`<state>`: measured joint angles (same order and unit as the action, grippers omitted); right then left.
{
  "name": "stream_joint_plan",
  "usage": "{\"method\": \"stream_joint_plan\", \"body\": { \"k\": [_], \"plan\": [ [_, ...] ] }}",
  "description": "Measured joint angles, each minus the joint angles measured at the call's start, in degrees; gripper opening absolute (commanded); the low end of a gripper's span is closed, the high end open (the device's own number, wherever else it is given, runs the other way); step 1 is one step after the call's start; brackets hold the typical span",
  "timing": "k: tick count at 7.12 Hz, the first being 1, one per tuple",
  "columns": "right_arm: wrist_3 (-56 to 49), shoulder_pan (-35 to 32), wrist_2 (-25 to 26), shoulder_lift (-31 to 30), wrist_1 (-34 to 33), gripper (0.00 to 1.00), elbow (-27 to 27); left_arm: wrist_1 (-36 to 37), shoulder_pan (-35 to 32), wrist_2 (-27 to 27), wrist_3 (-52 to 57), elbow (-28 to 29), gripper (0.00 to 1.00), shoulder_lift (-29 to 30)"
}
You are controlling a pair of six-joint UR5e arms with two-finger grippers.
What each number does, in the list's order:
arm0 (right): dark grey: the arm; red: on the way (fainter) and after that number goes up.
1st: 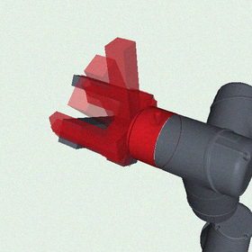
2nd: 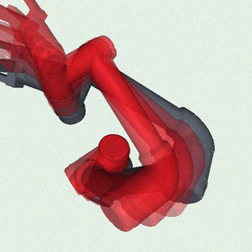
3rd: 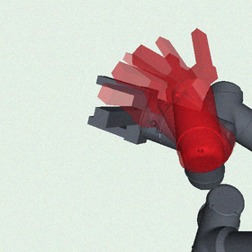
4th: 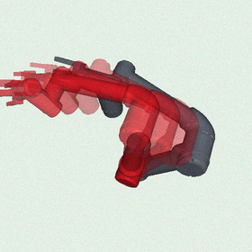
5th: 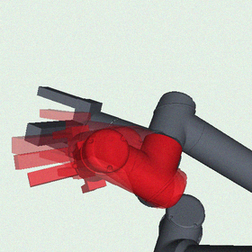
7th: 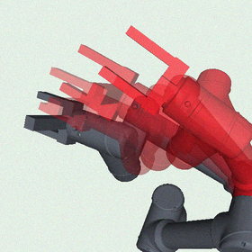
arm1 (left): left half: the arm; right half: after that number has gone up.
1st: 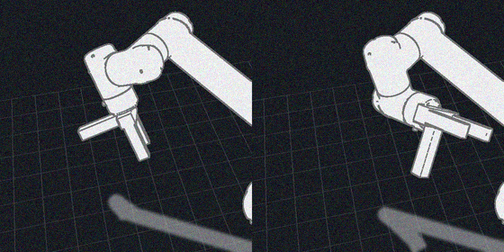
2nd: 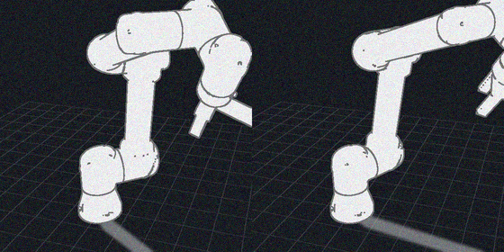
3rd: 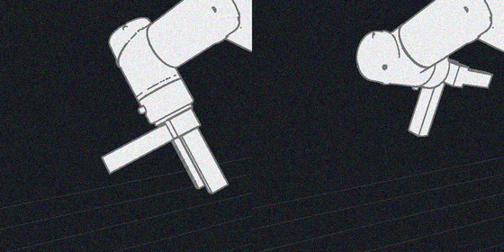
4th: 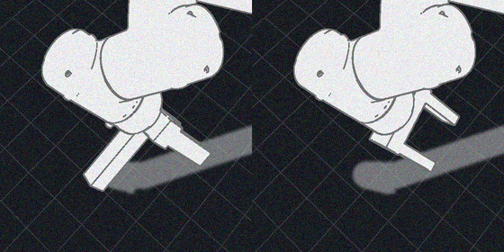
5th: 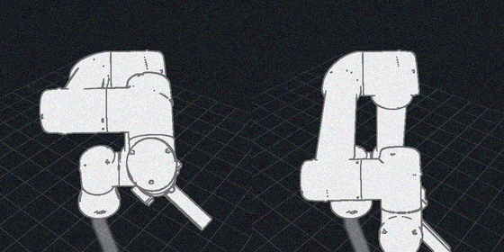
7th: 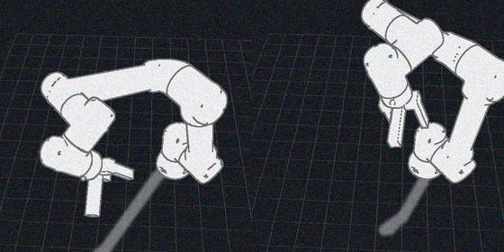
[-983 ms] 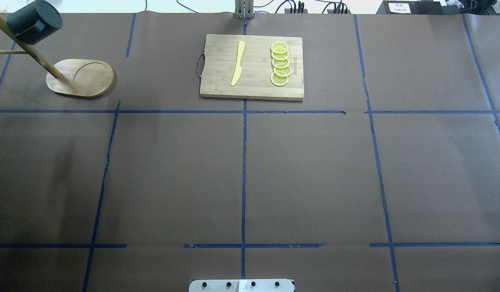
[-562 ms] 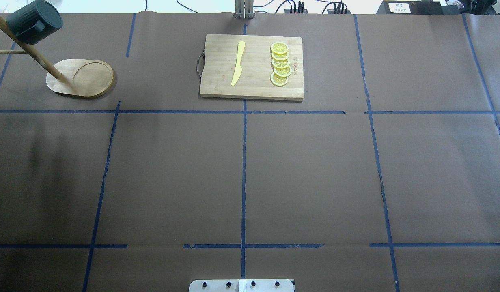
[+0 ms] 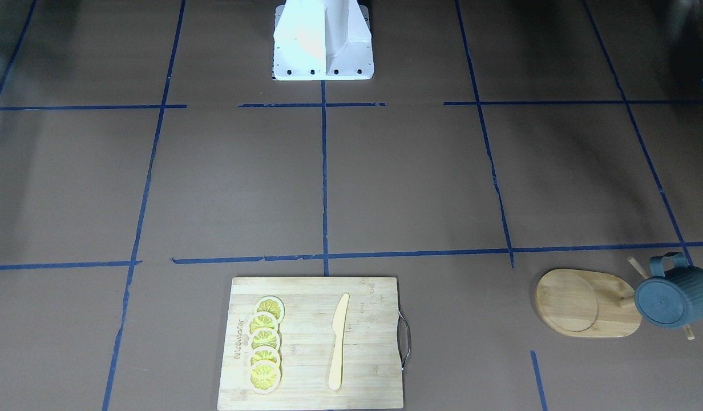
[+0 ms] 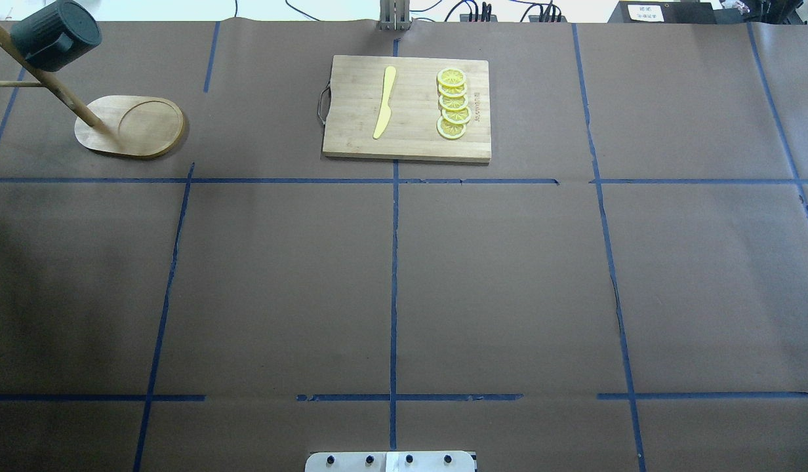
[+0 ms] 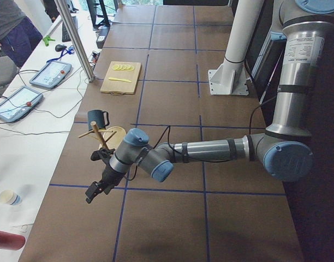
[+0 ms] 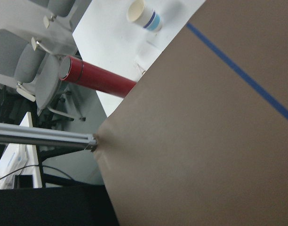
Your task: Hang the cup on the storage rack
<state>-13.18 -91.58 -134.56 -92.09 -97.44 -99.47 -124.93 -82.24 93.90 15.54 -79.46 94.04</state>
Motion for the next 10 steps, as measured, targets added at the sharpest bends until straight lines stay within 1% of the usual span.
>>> {"method": "stream_joint_plan", "body": {
  "k": [1,2,3,4,5,7,8,10],
  "plan": [
    [0.0,0.0,0.0,0.0,0.0,1.0,0.1,10.6,-3.0,3.4,0.2,-1.7,1.0,0.4],
    [-0.1,0.0,0.0,0.0,0.0,1.0,0.1,20.8,-7.3,12.3,-1.5,-2.4,1.0,1.1],
    [-0.1,0.0,0.0,0.0,0.0,1.0,0.2,28.5,-11.0,23.7,-5.9,-3.0,1.0,1.2],
    [0.0,0.0,0.0,0.0,0.0,1.0,0.3,33.6,-12.8,31.4,-10.3,-4.0,1.0,1.1],
    [0.3,0.0,0.1,0.0,0.0,1.0,0.4,38.2,-13.3,34.6,-12.8,-5.3,1.0,1.4],
    [2.3,0.0,0.1,0.1,0.0,1.0,0.4,45.5,-10.8,36.0,-14.2,-6.6,1.0,3.5],
    [2.8,0.0,0.1,0.1,0.1,1.0,0.4,46.4,-9.4,36.2,-14.0,-7.1,1.0,4.0],
    [2.8,0.0,0.2,0.1,0.1,1.0,0.4,42.2,-8.3,36.5,-13.6,-8.6,1.0,3.1]
  ]
}}
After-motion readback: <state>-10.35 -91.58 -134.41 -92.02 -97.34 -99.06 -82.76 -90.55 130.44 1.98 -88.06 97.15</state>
